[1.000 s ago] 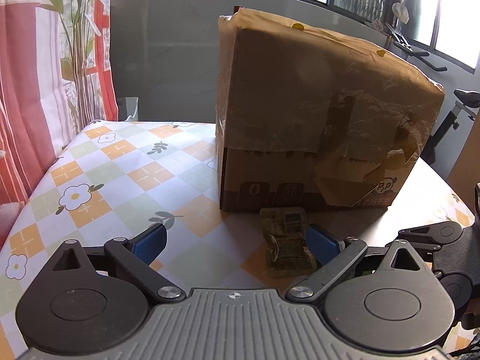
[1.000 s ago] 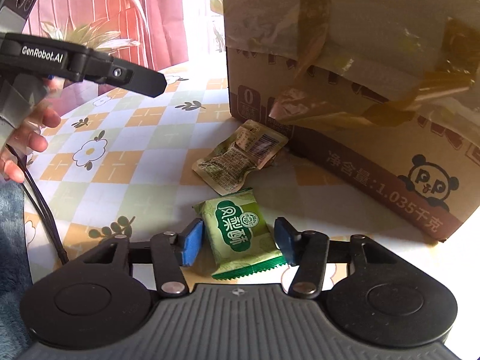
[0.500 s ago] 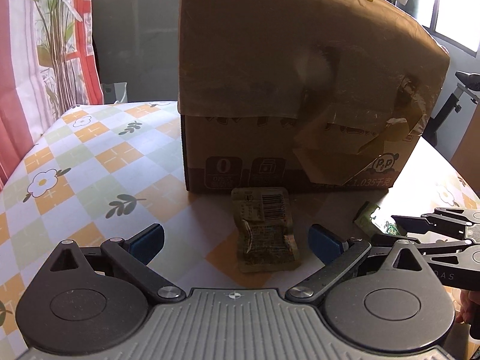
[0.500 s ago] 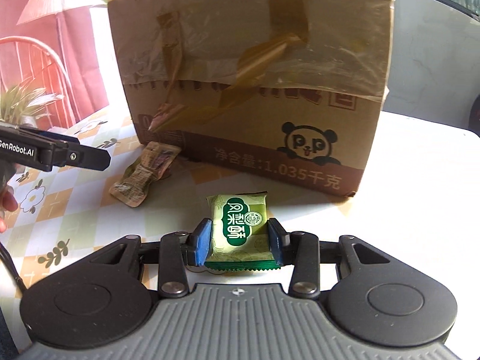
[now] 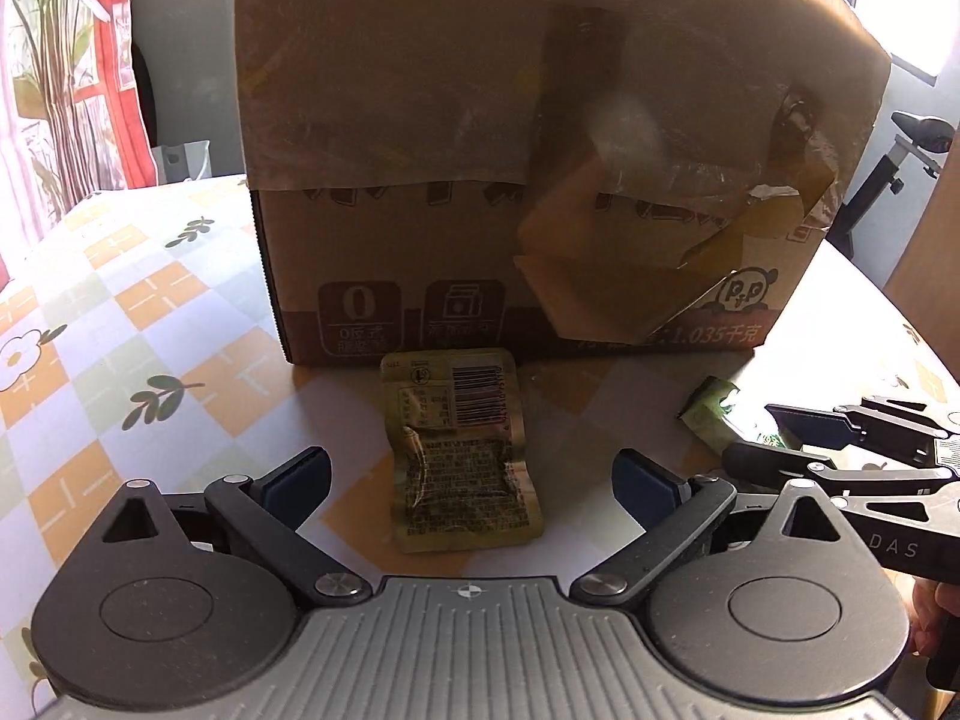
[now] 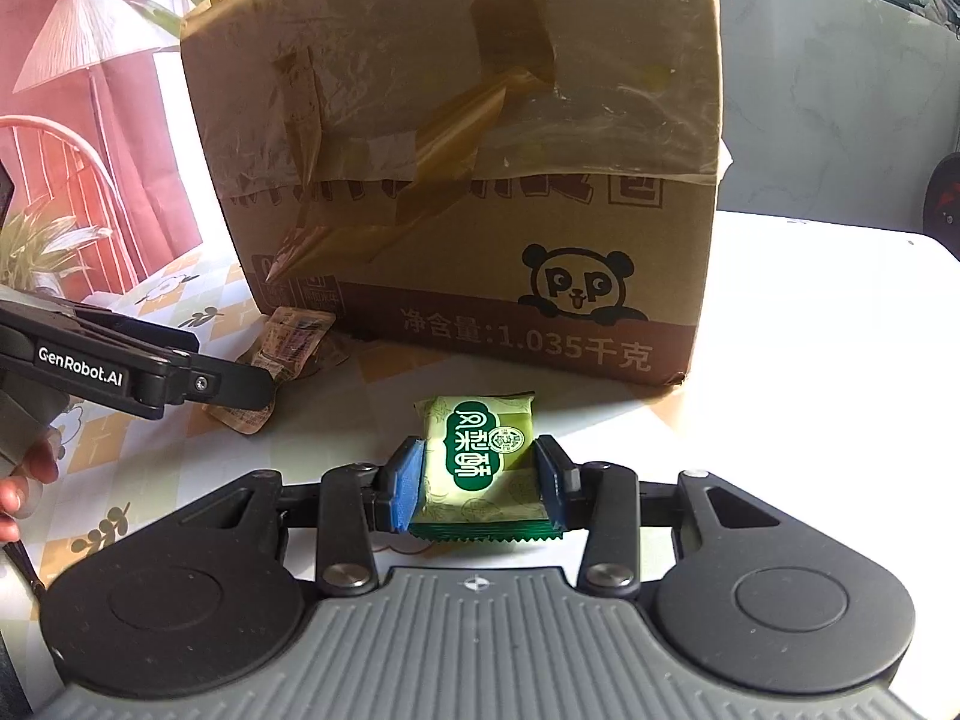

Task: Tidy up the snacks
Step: 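Close the right tool on the green-wrapped cake while the left tool reaches the beige packet, then close the left tool on the beige packet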

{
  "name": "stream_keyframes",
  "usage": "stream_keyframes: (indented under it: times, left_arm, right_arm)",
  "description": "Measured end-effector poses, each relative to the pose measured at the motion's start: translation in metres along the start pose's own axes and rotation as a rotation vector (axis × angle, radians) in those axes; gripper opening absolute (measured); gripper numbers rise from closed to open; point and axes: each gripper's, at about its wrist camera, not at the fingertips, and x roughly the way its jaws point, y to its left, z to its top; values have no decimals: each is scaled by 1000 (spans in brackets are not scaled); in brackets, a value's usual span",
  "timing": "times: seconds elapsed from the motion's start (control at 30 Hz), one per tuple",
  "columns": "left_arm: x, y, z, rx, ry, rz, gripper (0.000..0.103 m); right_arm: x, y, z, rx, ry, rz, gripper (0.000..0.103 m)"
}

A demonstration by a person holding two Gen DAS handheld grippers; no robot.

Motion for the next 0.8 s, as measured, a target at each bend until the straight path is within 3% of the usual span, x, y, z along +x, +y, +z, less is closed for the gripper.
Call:
stream_keyframes:
  times: [0.2, 0.27, 0.4, 0.8]
  left_arm:
    - [11, -2, 3, -27, 40, -38, 83]
    - [14, -1, 4, -23, 39, -31, 82]
    - [21, 0, 7, -38, 36, 5, 68]
    - [11, -2, 0, -23, 11, 60, 58]
  right_arm:
    - [0, -1, 0, 2, 4, 3, 42]
    - [1, -1, 1, 1, 6, 5, 42]
    - [2, 1, 1, -7, 8, 3, 42]
    - [3, 2, 0, -8, 8, 4, 43]
